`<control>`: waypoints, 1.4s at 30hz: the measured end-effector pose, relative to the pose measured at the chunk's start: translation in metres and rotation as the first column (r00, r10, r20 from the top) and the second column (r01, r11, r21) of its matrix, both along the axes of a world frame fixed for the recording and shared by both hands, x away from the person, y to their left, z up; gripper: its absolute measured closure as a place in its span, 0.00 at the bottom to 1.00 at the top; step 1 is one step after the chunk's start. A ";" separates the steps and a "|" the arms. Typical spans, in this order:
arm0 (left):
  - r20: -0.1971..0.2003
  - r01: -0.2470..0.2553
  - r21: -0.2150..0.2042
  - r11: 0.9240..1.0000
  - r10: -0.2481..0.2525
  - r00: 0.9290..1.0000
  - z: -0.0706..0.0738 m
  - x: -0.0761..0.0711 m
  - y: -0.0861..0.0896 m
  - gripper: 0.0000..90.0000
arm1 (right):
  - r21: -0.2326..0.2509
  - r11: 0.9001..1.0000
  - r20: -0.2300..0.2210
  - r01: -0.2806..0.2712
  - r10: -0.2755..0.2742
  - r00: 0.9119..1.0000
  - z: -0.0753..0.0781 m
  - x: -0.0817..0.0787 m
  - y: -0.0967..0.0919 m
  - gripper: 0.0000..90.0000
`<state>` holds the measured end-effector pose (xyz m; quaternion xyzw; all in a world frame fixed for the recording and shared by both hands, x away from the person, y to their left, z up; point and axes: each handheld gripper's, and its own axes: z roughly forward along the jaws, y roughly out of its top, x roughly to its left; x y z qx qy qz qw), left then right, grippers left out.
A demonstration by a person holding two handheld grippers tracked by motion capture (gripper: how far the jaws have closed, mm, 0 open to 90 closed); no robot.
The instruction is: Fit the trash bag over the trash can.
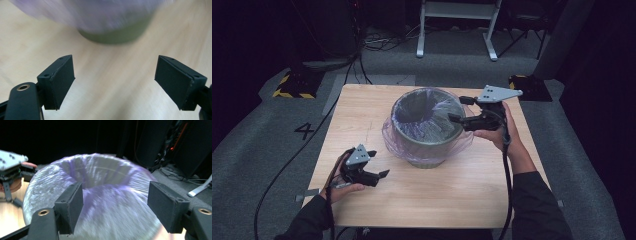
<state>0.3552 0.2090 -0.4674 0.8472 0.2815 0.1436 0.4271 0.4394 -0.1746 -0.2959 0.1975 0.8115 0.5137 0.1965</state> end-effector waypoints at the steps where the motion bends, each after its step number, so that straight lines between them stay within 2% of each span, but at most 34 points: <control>1: -0.009 0.007 0.011 1.000 -0.007 1.000 -0.004 -0.002 -0.003 0.17 | -0.020 1.000 0.000 -0.004 0.004 1.000 0.000 0.001 0.006 0.33; 4: -0.032 0.051 0.034 0.998 -0.050 0.998 -0.013 -0.009 -0.009 0.19 | -0.083 0.996 -0.018 -0.031 0.030 0.999 0.000 0.004 0.023 0.34; 6: -0.044 0.053 0.030 0.998 -0.052 0.998 -0.017 -0.012 -0.011 0.18 | -0.112 0.992 -0.043 -0.057 0.053 0.998 -0.003 0.006 0.030 0.35; 8: -0.053 0.051 0.040 0.998 -0.049 0.997 -0.022 -0.014 -0.013 0.18 | -0.159 0.986 -0.056 -0.050 0.041 0.998 -0.007 0.008 0.040 0.35; 10: -0.061 0.053 0.053 0.997 -0.050 0.997 -0.026 -0.016 -0.014 0.18 | -0.186 0.981 -0.081 -0.046 0.031 0.996 -0.010 0.011 0.046 0.33; 12: -0.062 0.051 0.063 0.997 -0.047 0.997 -0.028 -0.018 -0.015 0.18 | -0.223 0.973 -0.107 -0.055 0.031 0.994 -0.014 0.012 0.050 0.32; 13: -0.057 0.054 0.067 0.996 -0.050 0.997 -0.029 -0.019 -0.015 0.18 | -0.254 0.966 -0.115 -0.054 0.025 0.993 -0.016 0.013 0.053 0.31; 17: -0.065 0.053 0.084 0.995 -0.048 0.997 -0.033 -0.019 -0.016 0.17 | -0.305 0.951 -0.159 -0.046 -0.003 0.987 -0.024 0.017 0.058 0.31; 20: -0.072 0.053 0.091 0.994 -0.047 0.996 -0.035 -0.018 -0.015 0.17 | -0.317 0.946 -0.218 -0.068 -0.003 0.976 -0.030 0.021 0.060 0.27; 25: -0.085 0.058 0.101 0.993 -0.050 0.995 -0.036 -0.016 -0.015 0.17 | -0.306 0.951 -0.215 -0.051 -0.016 0.976 -0.029 0.020 0.060 0.28; 30: -0.098 0.057 0.106 0.993 -0.047 0.994 -0.037 -0.015 -0.016 0.16 | -0.202 0.979 -0.167 -0.031 -0.003 0.986 -0.017 0.007 0.047 0.25; 31: -0.098 0.057 0.105 0.993 -0.046 0.994 -0.037 -0.015 -0.016 0.16 | -0.175 0.984 -0.141 -0.031 0.006 0.990 -0.013 0.000 0.040 0.25; 34: -0.097 0.064 0.107 0.992 -0.054 0.994 -0.037 -0.014 -0.016 0.16 | -0.118 0.993 -0.069 0.008 -0.017 0.997 -0.005 -0.016 0.021 0.24; 38: -0.097 0.067 0.106 0.992 -0.057 0.994 -0.037 -0.013 -0.016 0.16 | -0.061 0.997 -0.027 0.040 -0.042 0.999 -0.002 -0.036 -0.009 0.24; 42: -0.097 0.069 0.106 0.992 -0.058 0.994 -0.037 -0.013 -0.016 0.16 | -0.056 0.994 0.010 0.093 -0.092 0.996 -0.009 -0.056 -0.036 0.24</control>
